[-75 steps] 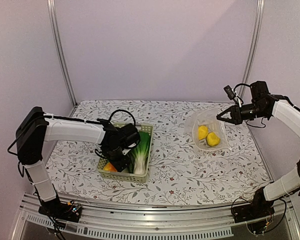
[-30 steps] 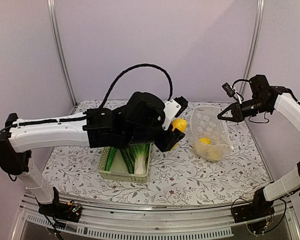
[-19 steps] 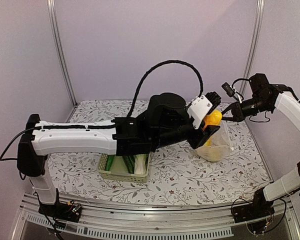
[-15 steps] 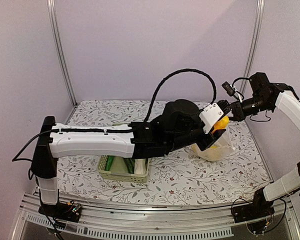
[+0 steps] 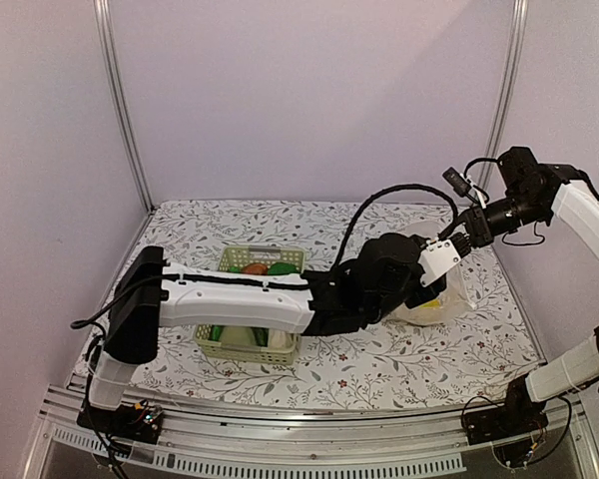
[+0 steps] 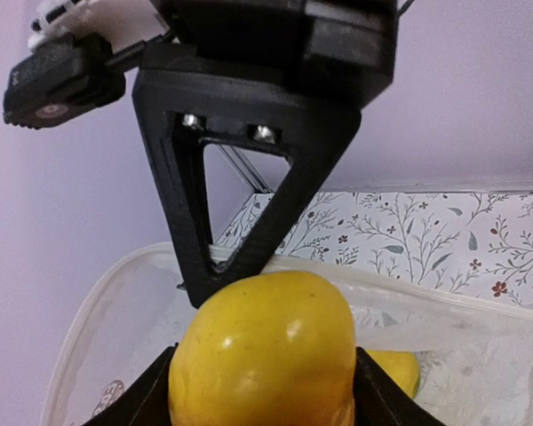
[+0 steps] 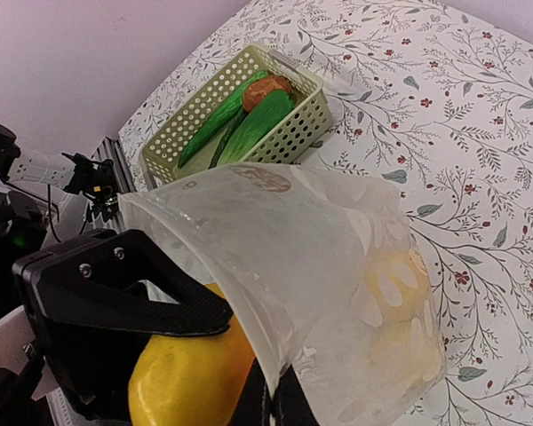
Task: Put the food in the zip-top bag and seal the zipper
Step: Place the fake fruit in the zipper food storage bag, then pick up the fake vegetable from the bin.
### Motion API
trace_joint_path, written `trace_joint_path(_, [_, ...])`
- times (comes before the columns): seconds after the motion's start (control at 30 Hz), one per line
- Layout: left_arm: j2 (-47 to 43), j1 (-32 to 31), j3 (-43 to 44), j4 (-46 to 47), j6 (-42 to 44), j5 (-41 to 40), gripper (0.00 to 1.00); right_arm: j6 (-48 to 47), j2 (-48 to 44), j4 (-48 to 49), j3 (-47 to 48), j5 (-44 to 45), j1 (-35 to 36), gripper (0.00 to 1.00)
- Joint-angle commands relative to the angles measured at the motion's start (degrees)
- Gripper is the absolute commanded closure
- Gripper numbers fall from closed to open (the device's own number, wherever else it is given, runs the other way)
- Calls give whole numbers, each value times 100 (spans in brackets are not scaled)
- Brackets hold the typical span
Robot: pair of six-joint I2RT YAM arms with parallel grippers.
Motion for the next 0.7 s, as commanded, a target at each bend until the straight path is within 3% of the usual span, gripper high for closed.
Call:
trace_joint_path(0.0, [322, 59, 285, 258, 443, -711, 38, -75, -136, -227, 228, -136, 31, 100])
trace_joint_path(0.27, [806, 41, 704, 1033, 1552, -2230, 6, 80, -56, -154, 226, -26, 30, 100])
trace_joint_path(0.5, [156, -264, 94, 1563, 1399, -1962, 4, 166, 79, -55, 237, 56, 26, 100])
trace_joint_path(0.67, [-779, -533, -536, 1265, 263, -979, 5, 253, 167, 61, 227, 238, 27, 100])
